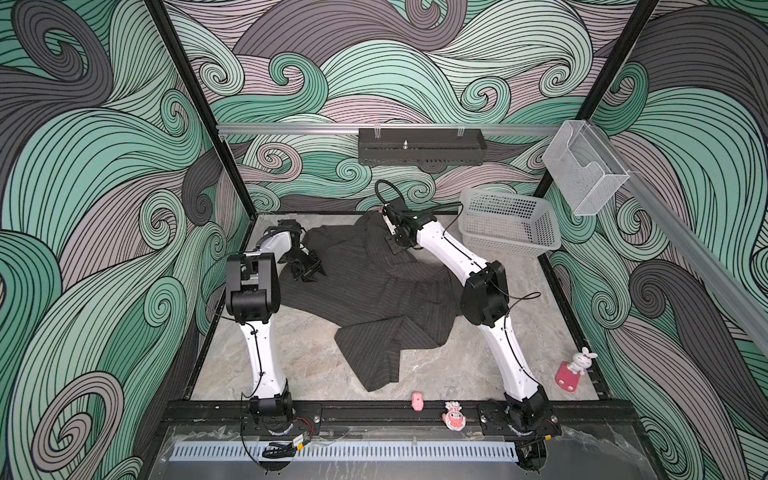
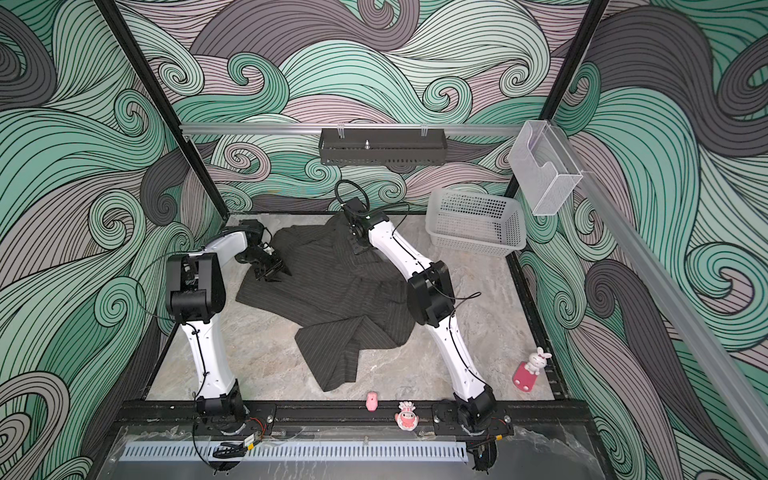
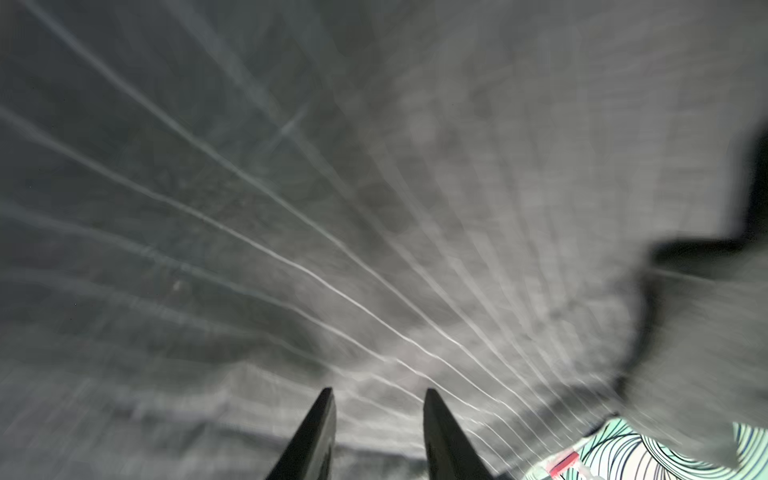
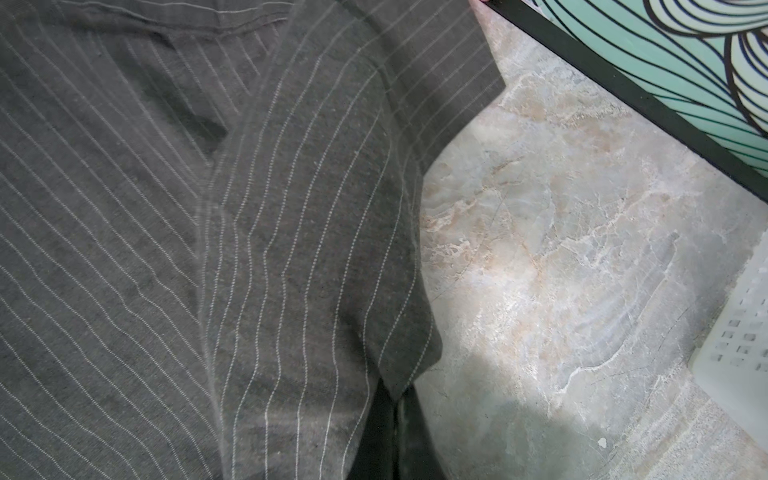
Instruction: Fold and stack the long sleeve shirts
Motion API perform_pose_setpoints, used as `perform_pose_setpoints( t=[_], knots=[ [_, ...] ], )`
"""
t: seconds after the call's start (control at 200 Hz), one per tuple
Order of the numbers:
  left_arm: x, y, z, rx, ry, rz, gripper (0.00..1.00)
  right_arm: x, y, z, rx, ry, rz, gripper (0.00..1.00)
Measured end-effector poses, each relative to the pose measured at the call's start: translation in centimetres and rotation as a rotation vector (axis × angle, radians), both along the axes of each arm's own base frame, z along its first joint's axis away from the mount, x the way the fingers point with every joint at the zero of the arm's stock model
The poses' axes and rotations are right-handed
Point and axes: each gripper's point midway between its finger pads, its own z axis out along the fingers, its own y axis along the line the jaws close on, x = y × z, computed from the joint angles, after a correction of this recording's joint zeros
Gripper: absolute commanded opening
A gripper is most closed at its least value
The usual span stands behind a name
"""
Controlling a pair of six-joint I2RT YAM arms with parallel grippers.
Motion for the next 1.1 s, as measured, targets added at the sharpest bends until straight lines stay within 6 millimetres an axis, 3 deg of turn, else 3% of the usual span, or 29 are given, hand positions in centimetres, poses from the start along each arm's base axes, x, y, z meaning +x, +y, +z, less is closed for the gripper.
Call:
perform_pose_setpoints(
  t=[0.275, 0.44, 0.515, 0.771, 0.946, 1.101],
  knots=[
    [-0.1, 0.6, -0.4, 0.014, 0.014, 0.008, 0.4, 1.3, -2.4, -2.8, 0.085, 0.096, -0.074, 0.21],
    [-0.2, 0.8, -0.4, 0.028, 0.019, -0.01, 0.4, 1.2, -2.6, -4.9, 0.122, 0.157, -0.098, 0.08],
    [-0.2, 0.9, -0.4, 0.033, 0.021, -0.016, 0.4, 1.1, -2.5, -5.3, 0.132, 0.172, -0.097, 0.06],
    [-0.5, 1.3, -0.4, 0.054, 0.03, -0.028, 0.4, 1.3, -2.2, -4.9, 0.145, 0.166, -0.095, 0.07],
    [-0.7, 1.4, -0.4, 0.056, 0.036, -0.029, 0.42, 1.3, -2.3, -4.9, 0.145, 0.164, -0.097, 0.13],
    [-0.7, 1.5, -0.4, 0.058, 0.035, -0.032, 0.42, 1.4, -2.3, -4.8, 0.142, 0.162, -0.094, 0.0]
  ],
)
